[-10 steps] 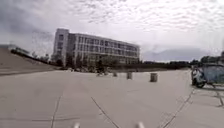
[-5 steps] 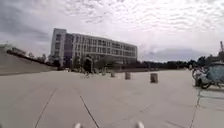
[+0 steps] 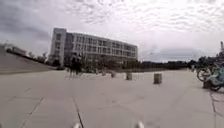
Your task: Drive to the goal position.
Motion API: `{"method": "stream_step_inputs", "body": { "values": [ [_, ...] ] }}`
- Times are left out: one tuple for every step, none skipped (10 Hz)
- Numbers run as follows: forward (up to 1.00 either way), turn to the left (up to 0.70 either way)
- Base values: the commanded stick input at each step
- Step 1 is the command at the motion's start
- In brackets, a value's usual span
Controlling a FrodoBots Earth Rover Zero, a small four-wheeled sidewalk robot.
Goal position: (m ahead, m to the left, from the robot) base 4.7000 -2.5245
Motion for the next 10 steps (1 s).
{"method": "stream_step_inputs", "body": {
  "values": [
    [0.7, -0.14],
    [0.7, -0.14],
    [0.7, -0.14],
    [0.7, -0.14],
    [0.7, -0.14],
    [0.7, -0.14],
    [0.7, -0.14],
    [0.7, -0.14],
    [0.7, -0.14],
    [0.7, -0.14]
  ]
}}
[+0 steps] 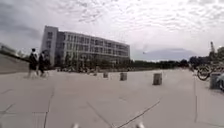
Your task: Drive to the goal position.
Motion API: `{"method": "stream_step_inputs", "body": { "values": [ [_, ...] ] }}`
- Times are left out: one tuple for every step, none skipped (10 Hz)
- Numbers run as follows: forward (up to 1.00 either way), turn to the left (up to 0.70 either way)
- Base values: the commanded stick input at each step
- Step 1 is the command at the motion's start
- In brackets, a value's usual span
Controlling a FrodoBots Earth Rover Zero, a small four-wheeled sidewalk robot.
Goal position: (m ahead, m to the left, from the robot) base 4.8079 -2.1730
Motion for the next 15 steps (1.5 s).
{"method": "stream_step_inputs", "body": {
  "values": [
    [0.7, -0.14],
    [0.7, -0.14],
    [0.7, -0.12],
    [0.7, -0.03],
    [0.7, 0.0],
    [0.7, 0.0],
    [0.7, 0.0],
    [0.7, 0.0],
    [0.7, 0.0],
    [0.7, 0.0],
    [0.7, 0.0],
    [0.7, -0.05],
    [0.7, -0.12],
    [0.7, -0.14],
    [0.7, -0.14]
  ]
}}
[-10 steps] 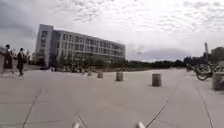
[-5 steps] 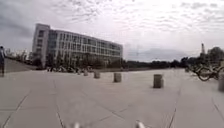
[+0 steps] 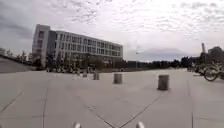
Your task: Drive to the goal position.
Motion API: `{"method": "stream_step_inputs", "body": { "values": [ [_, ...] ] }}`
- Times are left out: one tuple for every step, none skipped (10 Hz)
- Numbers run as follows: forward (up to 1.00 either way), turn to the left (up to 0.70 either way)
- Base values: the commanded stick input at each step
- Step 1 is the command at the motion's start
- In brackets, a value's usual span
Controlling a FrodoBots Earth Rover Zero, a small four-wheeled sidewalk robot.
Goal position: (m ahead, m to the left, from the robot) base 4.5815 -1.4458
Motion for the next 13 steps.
{"method": "stream_step_inputs", "body": {
  "values": [
    [0.7, -0.14],
    [0.7, -0.14],
    [0.7, -0.14],
    [0.7, -0.14],
    [0.7, -0.14],
    [0.7, -0.14],
    [0.7, -0.14],
    [0.7, -0.14],
    [0.7, -0.14],
    [0.7, -0.14],
    [0.7, -0.14],
    [0.7, -0.14],
    [0.7, -0.14]
  ]
}}
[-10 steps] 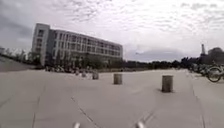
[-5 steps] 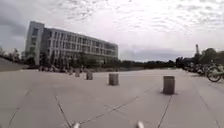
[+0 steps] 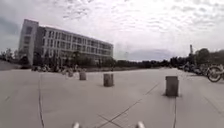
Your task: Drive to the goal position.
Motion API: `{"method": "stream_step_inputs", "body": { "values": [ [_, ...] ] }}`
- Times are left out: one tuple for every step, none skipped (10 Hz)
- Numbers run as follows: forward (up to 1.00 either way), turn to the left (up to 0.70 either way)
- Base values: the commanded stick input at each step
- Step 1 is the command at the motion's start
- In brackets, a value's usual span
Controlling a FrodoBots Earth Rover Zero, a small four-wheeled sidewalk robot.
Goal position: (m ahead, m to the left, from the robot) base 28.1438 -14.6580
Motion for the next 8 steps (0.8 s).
{"method": "stream_step_inputs", "body": {
  "values": [
    [0.7, -0.14],
    [0.7, -0.14],
    [0.7, -0.14],
    [0.7, -0.14],
    [0.7, -0.14],
    [0.7, -0.14],
    [0.7, -0.14],
    [0.7, -0.14]
  ]
}}
